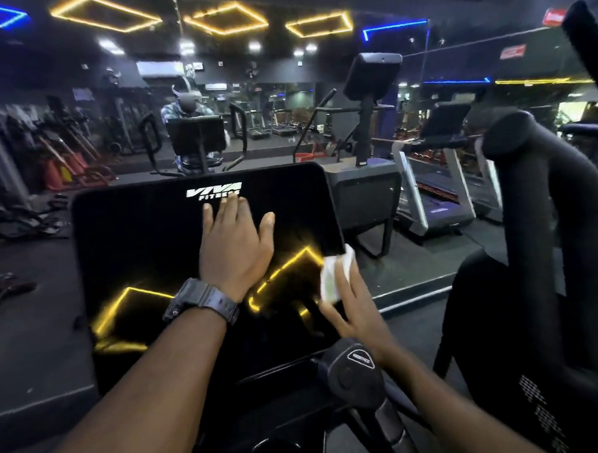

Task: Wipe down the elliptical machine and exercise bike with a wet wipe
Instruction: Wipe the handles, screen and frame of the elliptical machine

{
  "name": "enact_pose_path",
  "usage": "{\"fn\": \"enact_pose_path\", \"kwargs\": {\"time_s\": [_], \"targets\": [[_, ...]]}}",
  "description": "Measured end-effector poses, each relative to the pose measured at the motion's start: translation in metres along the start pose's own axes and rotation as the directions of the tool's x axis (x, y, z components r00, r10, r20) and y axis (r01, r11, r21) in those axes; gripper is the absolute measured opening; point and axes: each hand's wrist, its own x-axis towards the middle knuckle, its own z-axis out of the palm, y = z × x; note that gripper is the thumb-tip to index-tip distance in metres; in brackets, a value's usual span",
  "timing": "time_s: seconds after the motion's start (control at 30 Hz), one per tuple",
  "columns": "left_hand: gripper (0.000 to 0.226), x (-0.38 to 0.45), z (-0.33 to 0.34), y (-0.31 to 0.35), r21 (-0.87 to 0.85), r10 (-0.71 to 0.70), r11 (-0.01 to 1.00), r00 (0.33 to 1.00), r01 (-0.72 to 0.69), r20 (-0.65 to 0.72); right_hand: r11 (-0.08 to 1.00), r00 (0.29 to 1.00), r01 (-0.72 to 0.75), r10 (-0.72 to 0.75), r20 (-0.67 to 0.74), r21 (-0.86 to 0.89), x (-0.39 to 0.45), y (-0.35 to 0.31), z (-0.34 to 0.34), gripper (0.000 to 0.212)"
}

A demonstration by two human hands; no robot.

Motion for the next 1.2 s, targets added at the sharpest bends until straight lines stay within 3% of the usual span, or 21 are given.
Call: {"fn": "enact_pose_path", "kwargs": {"time_s": [0.07,0.13,0.2,0.27,0.37,0.43,0.53,0.6,0.63,0.77,0.83,0.93,1.13,1.17,1.2], "targets": [[0.067,0.0,0.0,-0.005,-0.011,-0.005,1.0,1.0,0.005,-0.003,0.955,0.993,0.11,-0.093,0.074,-0.277,-0.025,0.019,0.014,0.083],[0.066,-0.001,-0.001,-0.01,-0.013,-0.009,1.0,1.0,0.009,-0.007,0.862,0.969,0.243,-0.193,0.155,-0.446,0.0,0.021,0.009,0.08],[0.064,-0.001,0.0,-0.013,-0.018,-0.01,1.0,1.0,0.009,-0.013,0.808,0.948,0.318,-0.272,0.164,-0.497,0.052,0.0,-0.008,0.072],[0.061,-0.002,-0.001,-0.012,-0.026,-0.011,1.0,1.0,0.01,-0.017,0.819,0.958,0.284,-0.259,0.121,-0.498,0.107,-0.024,-0.025,0.07],[0.057,-0.005,-0.003,-0.012,-0.033,-0.017,0.999,1.0,0.016,-0.025,0.767,0.962,0.269,-0.248,0.118,-0.583,0.148,-0.052,-0.022,0.085],[0.055,-0.008,-0.006,-0.012,-0.028,-0.011,1.0,1.0,0.011,-0.013,0.683,0.912,0.408,-0.343,0.226,-0.606,0.132,-0.057,-0.006,0.095],[0.052,-0.012,-0.014,-0.017,0.003,0.001,1.0,1.0,-0.001,0.013,0.503,0.772,0.632,-0.478,0.419,-0.59,0.061,-0.035,0.016,0.095],[0.051,-0.018,-0.02,-0.025,0.047,0.021,0.999,0.999,-0.023,0.038,0.366,0.68,0.727,-0.502,0.535,-0.581,0.028,-0.009,0.01,0.091],[0.051,-0.023,-0.022,-0.03,0.06,0.017,0.998,0.999,-0.02,0.045,0.357,0.671,0.736,-0.499,0.549,-0.575,0.029,0.002,-0.001,0.089],[0.052,-0.039,-0.028,-0.045,0.075,-0.058,0.996,0.997,0.054,0.053,0.619,0.876,0.478,-0.38,0.295,-0.623,0.098,-0.022,-0.034,0.085],[0.052,-0.042,-0.03,-0.046,0.093,-0.078,0.993,0.994,0.072,0.07,0.656,0.909,0.412,-0.35,0.228,-0.633,0.133,-0.056,-0.023,0.091],[0.051,-0.046,-0.035,-0.048,0.125,-0.089,0.989,0.992,0.077,0.09,0.539,0.805,0.588,-0.464,0.37,-0.603,0.139,-0.095,0.014,0.093],[0.055,-0.065,-0.047,-0.081,0.142,-0.052,0.989,0.99,0.034,0.132,0.223,0.435,0.898,-0.567,0.699,-0.378,0.07,-0.049,0.015,0.084],[0.057,-0.069,-0.048,-0.087,0.138,-0.038,0.99,0.988,0.018,0.147,0.209,0.425,0.903,-0.565,0.707,-0.375,0.079,-0.042,0.005,0.084],[0.058,-0.072,-0.048,-0.09,0.137,-0.022,0.991,0.987,0.0,0.158,0.248,0.47,0.881,-0.563,0.679,-0.404,0.093,-0.042,-0.004,0.083]]}}
